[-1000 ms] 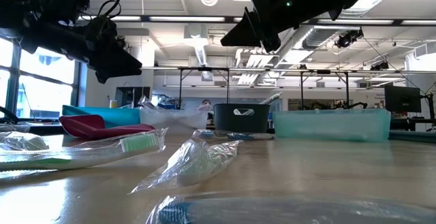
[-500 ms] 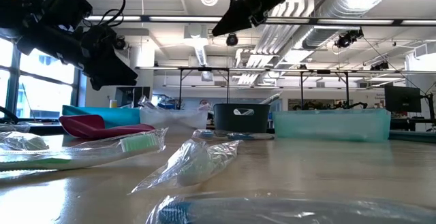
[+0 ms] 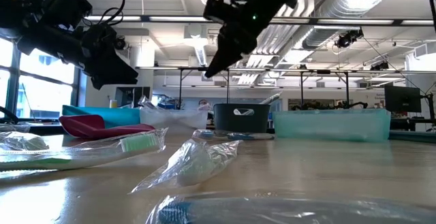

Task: Pick & Place Toothbrushes
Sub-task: Put the blue toothbrush into the blue bin

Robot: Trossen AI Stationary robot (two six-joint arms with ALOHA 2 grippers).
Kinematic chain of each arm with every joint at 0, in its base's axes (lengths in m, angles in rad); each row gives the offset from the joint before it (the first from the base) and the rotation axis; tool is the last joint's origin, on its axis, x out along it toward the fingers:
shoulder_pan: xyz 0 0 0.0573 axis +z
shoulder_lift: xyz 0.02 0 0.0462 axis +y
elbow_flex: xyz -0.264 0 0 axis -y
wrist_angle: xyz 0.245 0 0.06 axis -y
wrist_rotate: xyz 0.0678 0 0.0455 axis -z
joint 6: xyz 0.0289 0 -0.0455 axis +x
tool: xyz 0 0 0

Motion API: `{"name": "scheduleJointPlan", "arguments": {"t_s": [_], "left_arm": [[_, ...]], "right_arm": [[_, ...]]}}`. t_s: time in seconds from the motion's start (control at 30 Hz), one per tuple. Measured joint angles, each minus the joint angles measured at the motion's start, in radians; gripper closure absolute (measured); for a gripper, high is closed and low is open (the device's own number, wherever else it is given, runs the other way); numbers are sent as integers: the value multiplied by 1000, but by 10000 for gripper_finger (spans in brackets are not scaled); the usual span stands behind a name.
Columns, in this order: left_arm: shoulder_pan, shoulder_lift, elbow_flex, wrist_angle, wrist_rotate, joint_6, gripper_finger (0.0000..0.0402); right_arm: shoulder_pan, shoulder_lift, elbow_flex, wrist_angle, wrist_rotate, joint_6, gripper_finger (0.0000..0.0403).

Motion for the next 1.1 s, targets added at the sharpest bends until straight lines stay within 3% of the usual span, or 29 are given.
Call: {"name": "scheduleJointPlan", "arguments": {"t_s": [0.13, 0.4, 0.83, 1.1], "left_arm": [[0, 0, 0, 0, 0, 15, 247], [0, 0, 0, 0, 0, 19, 247], [0, 0, 0, 0, 1, 23, 247], [0, 0, 0, -1, 1, 23, 247]], "right_arm": [[-2, 46, 3, 5, 0, -46, 400], [-2, 57, 3, -12, 100, -36, 400], [-4, 113, 2, -74, 49, 19, 399], [10, 133, 2, -62, 134, 17, 341]]}}
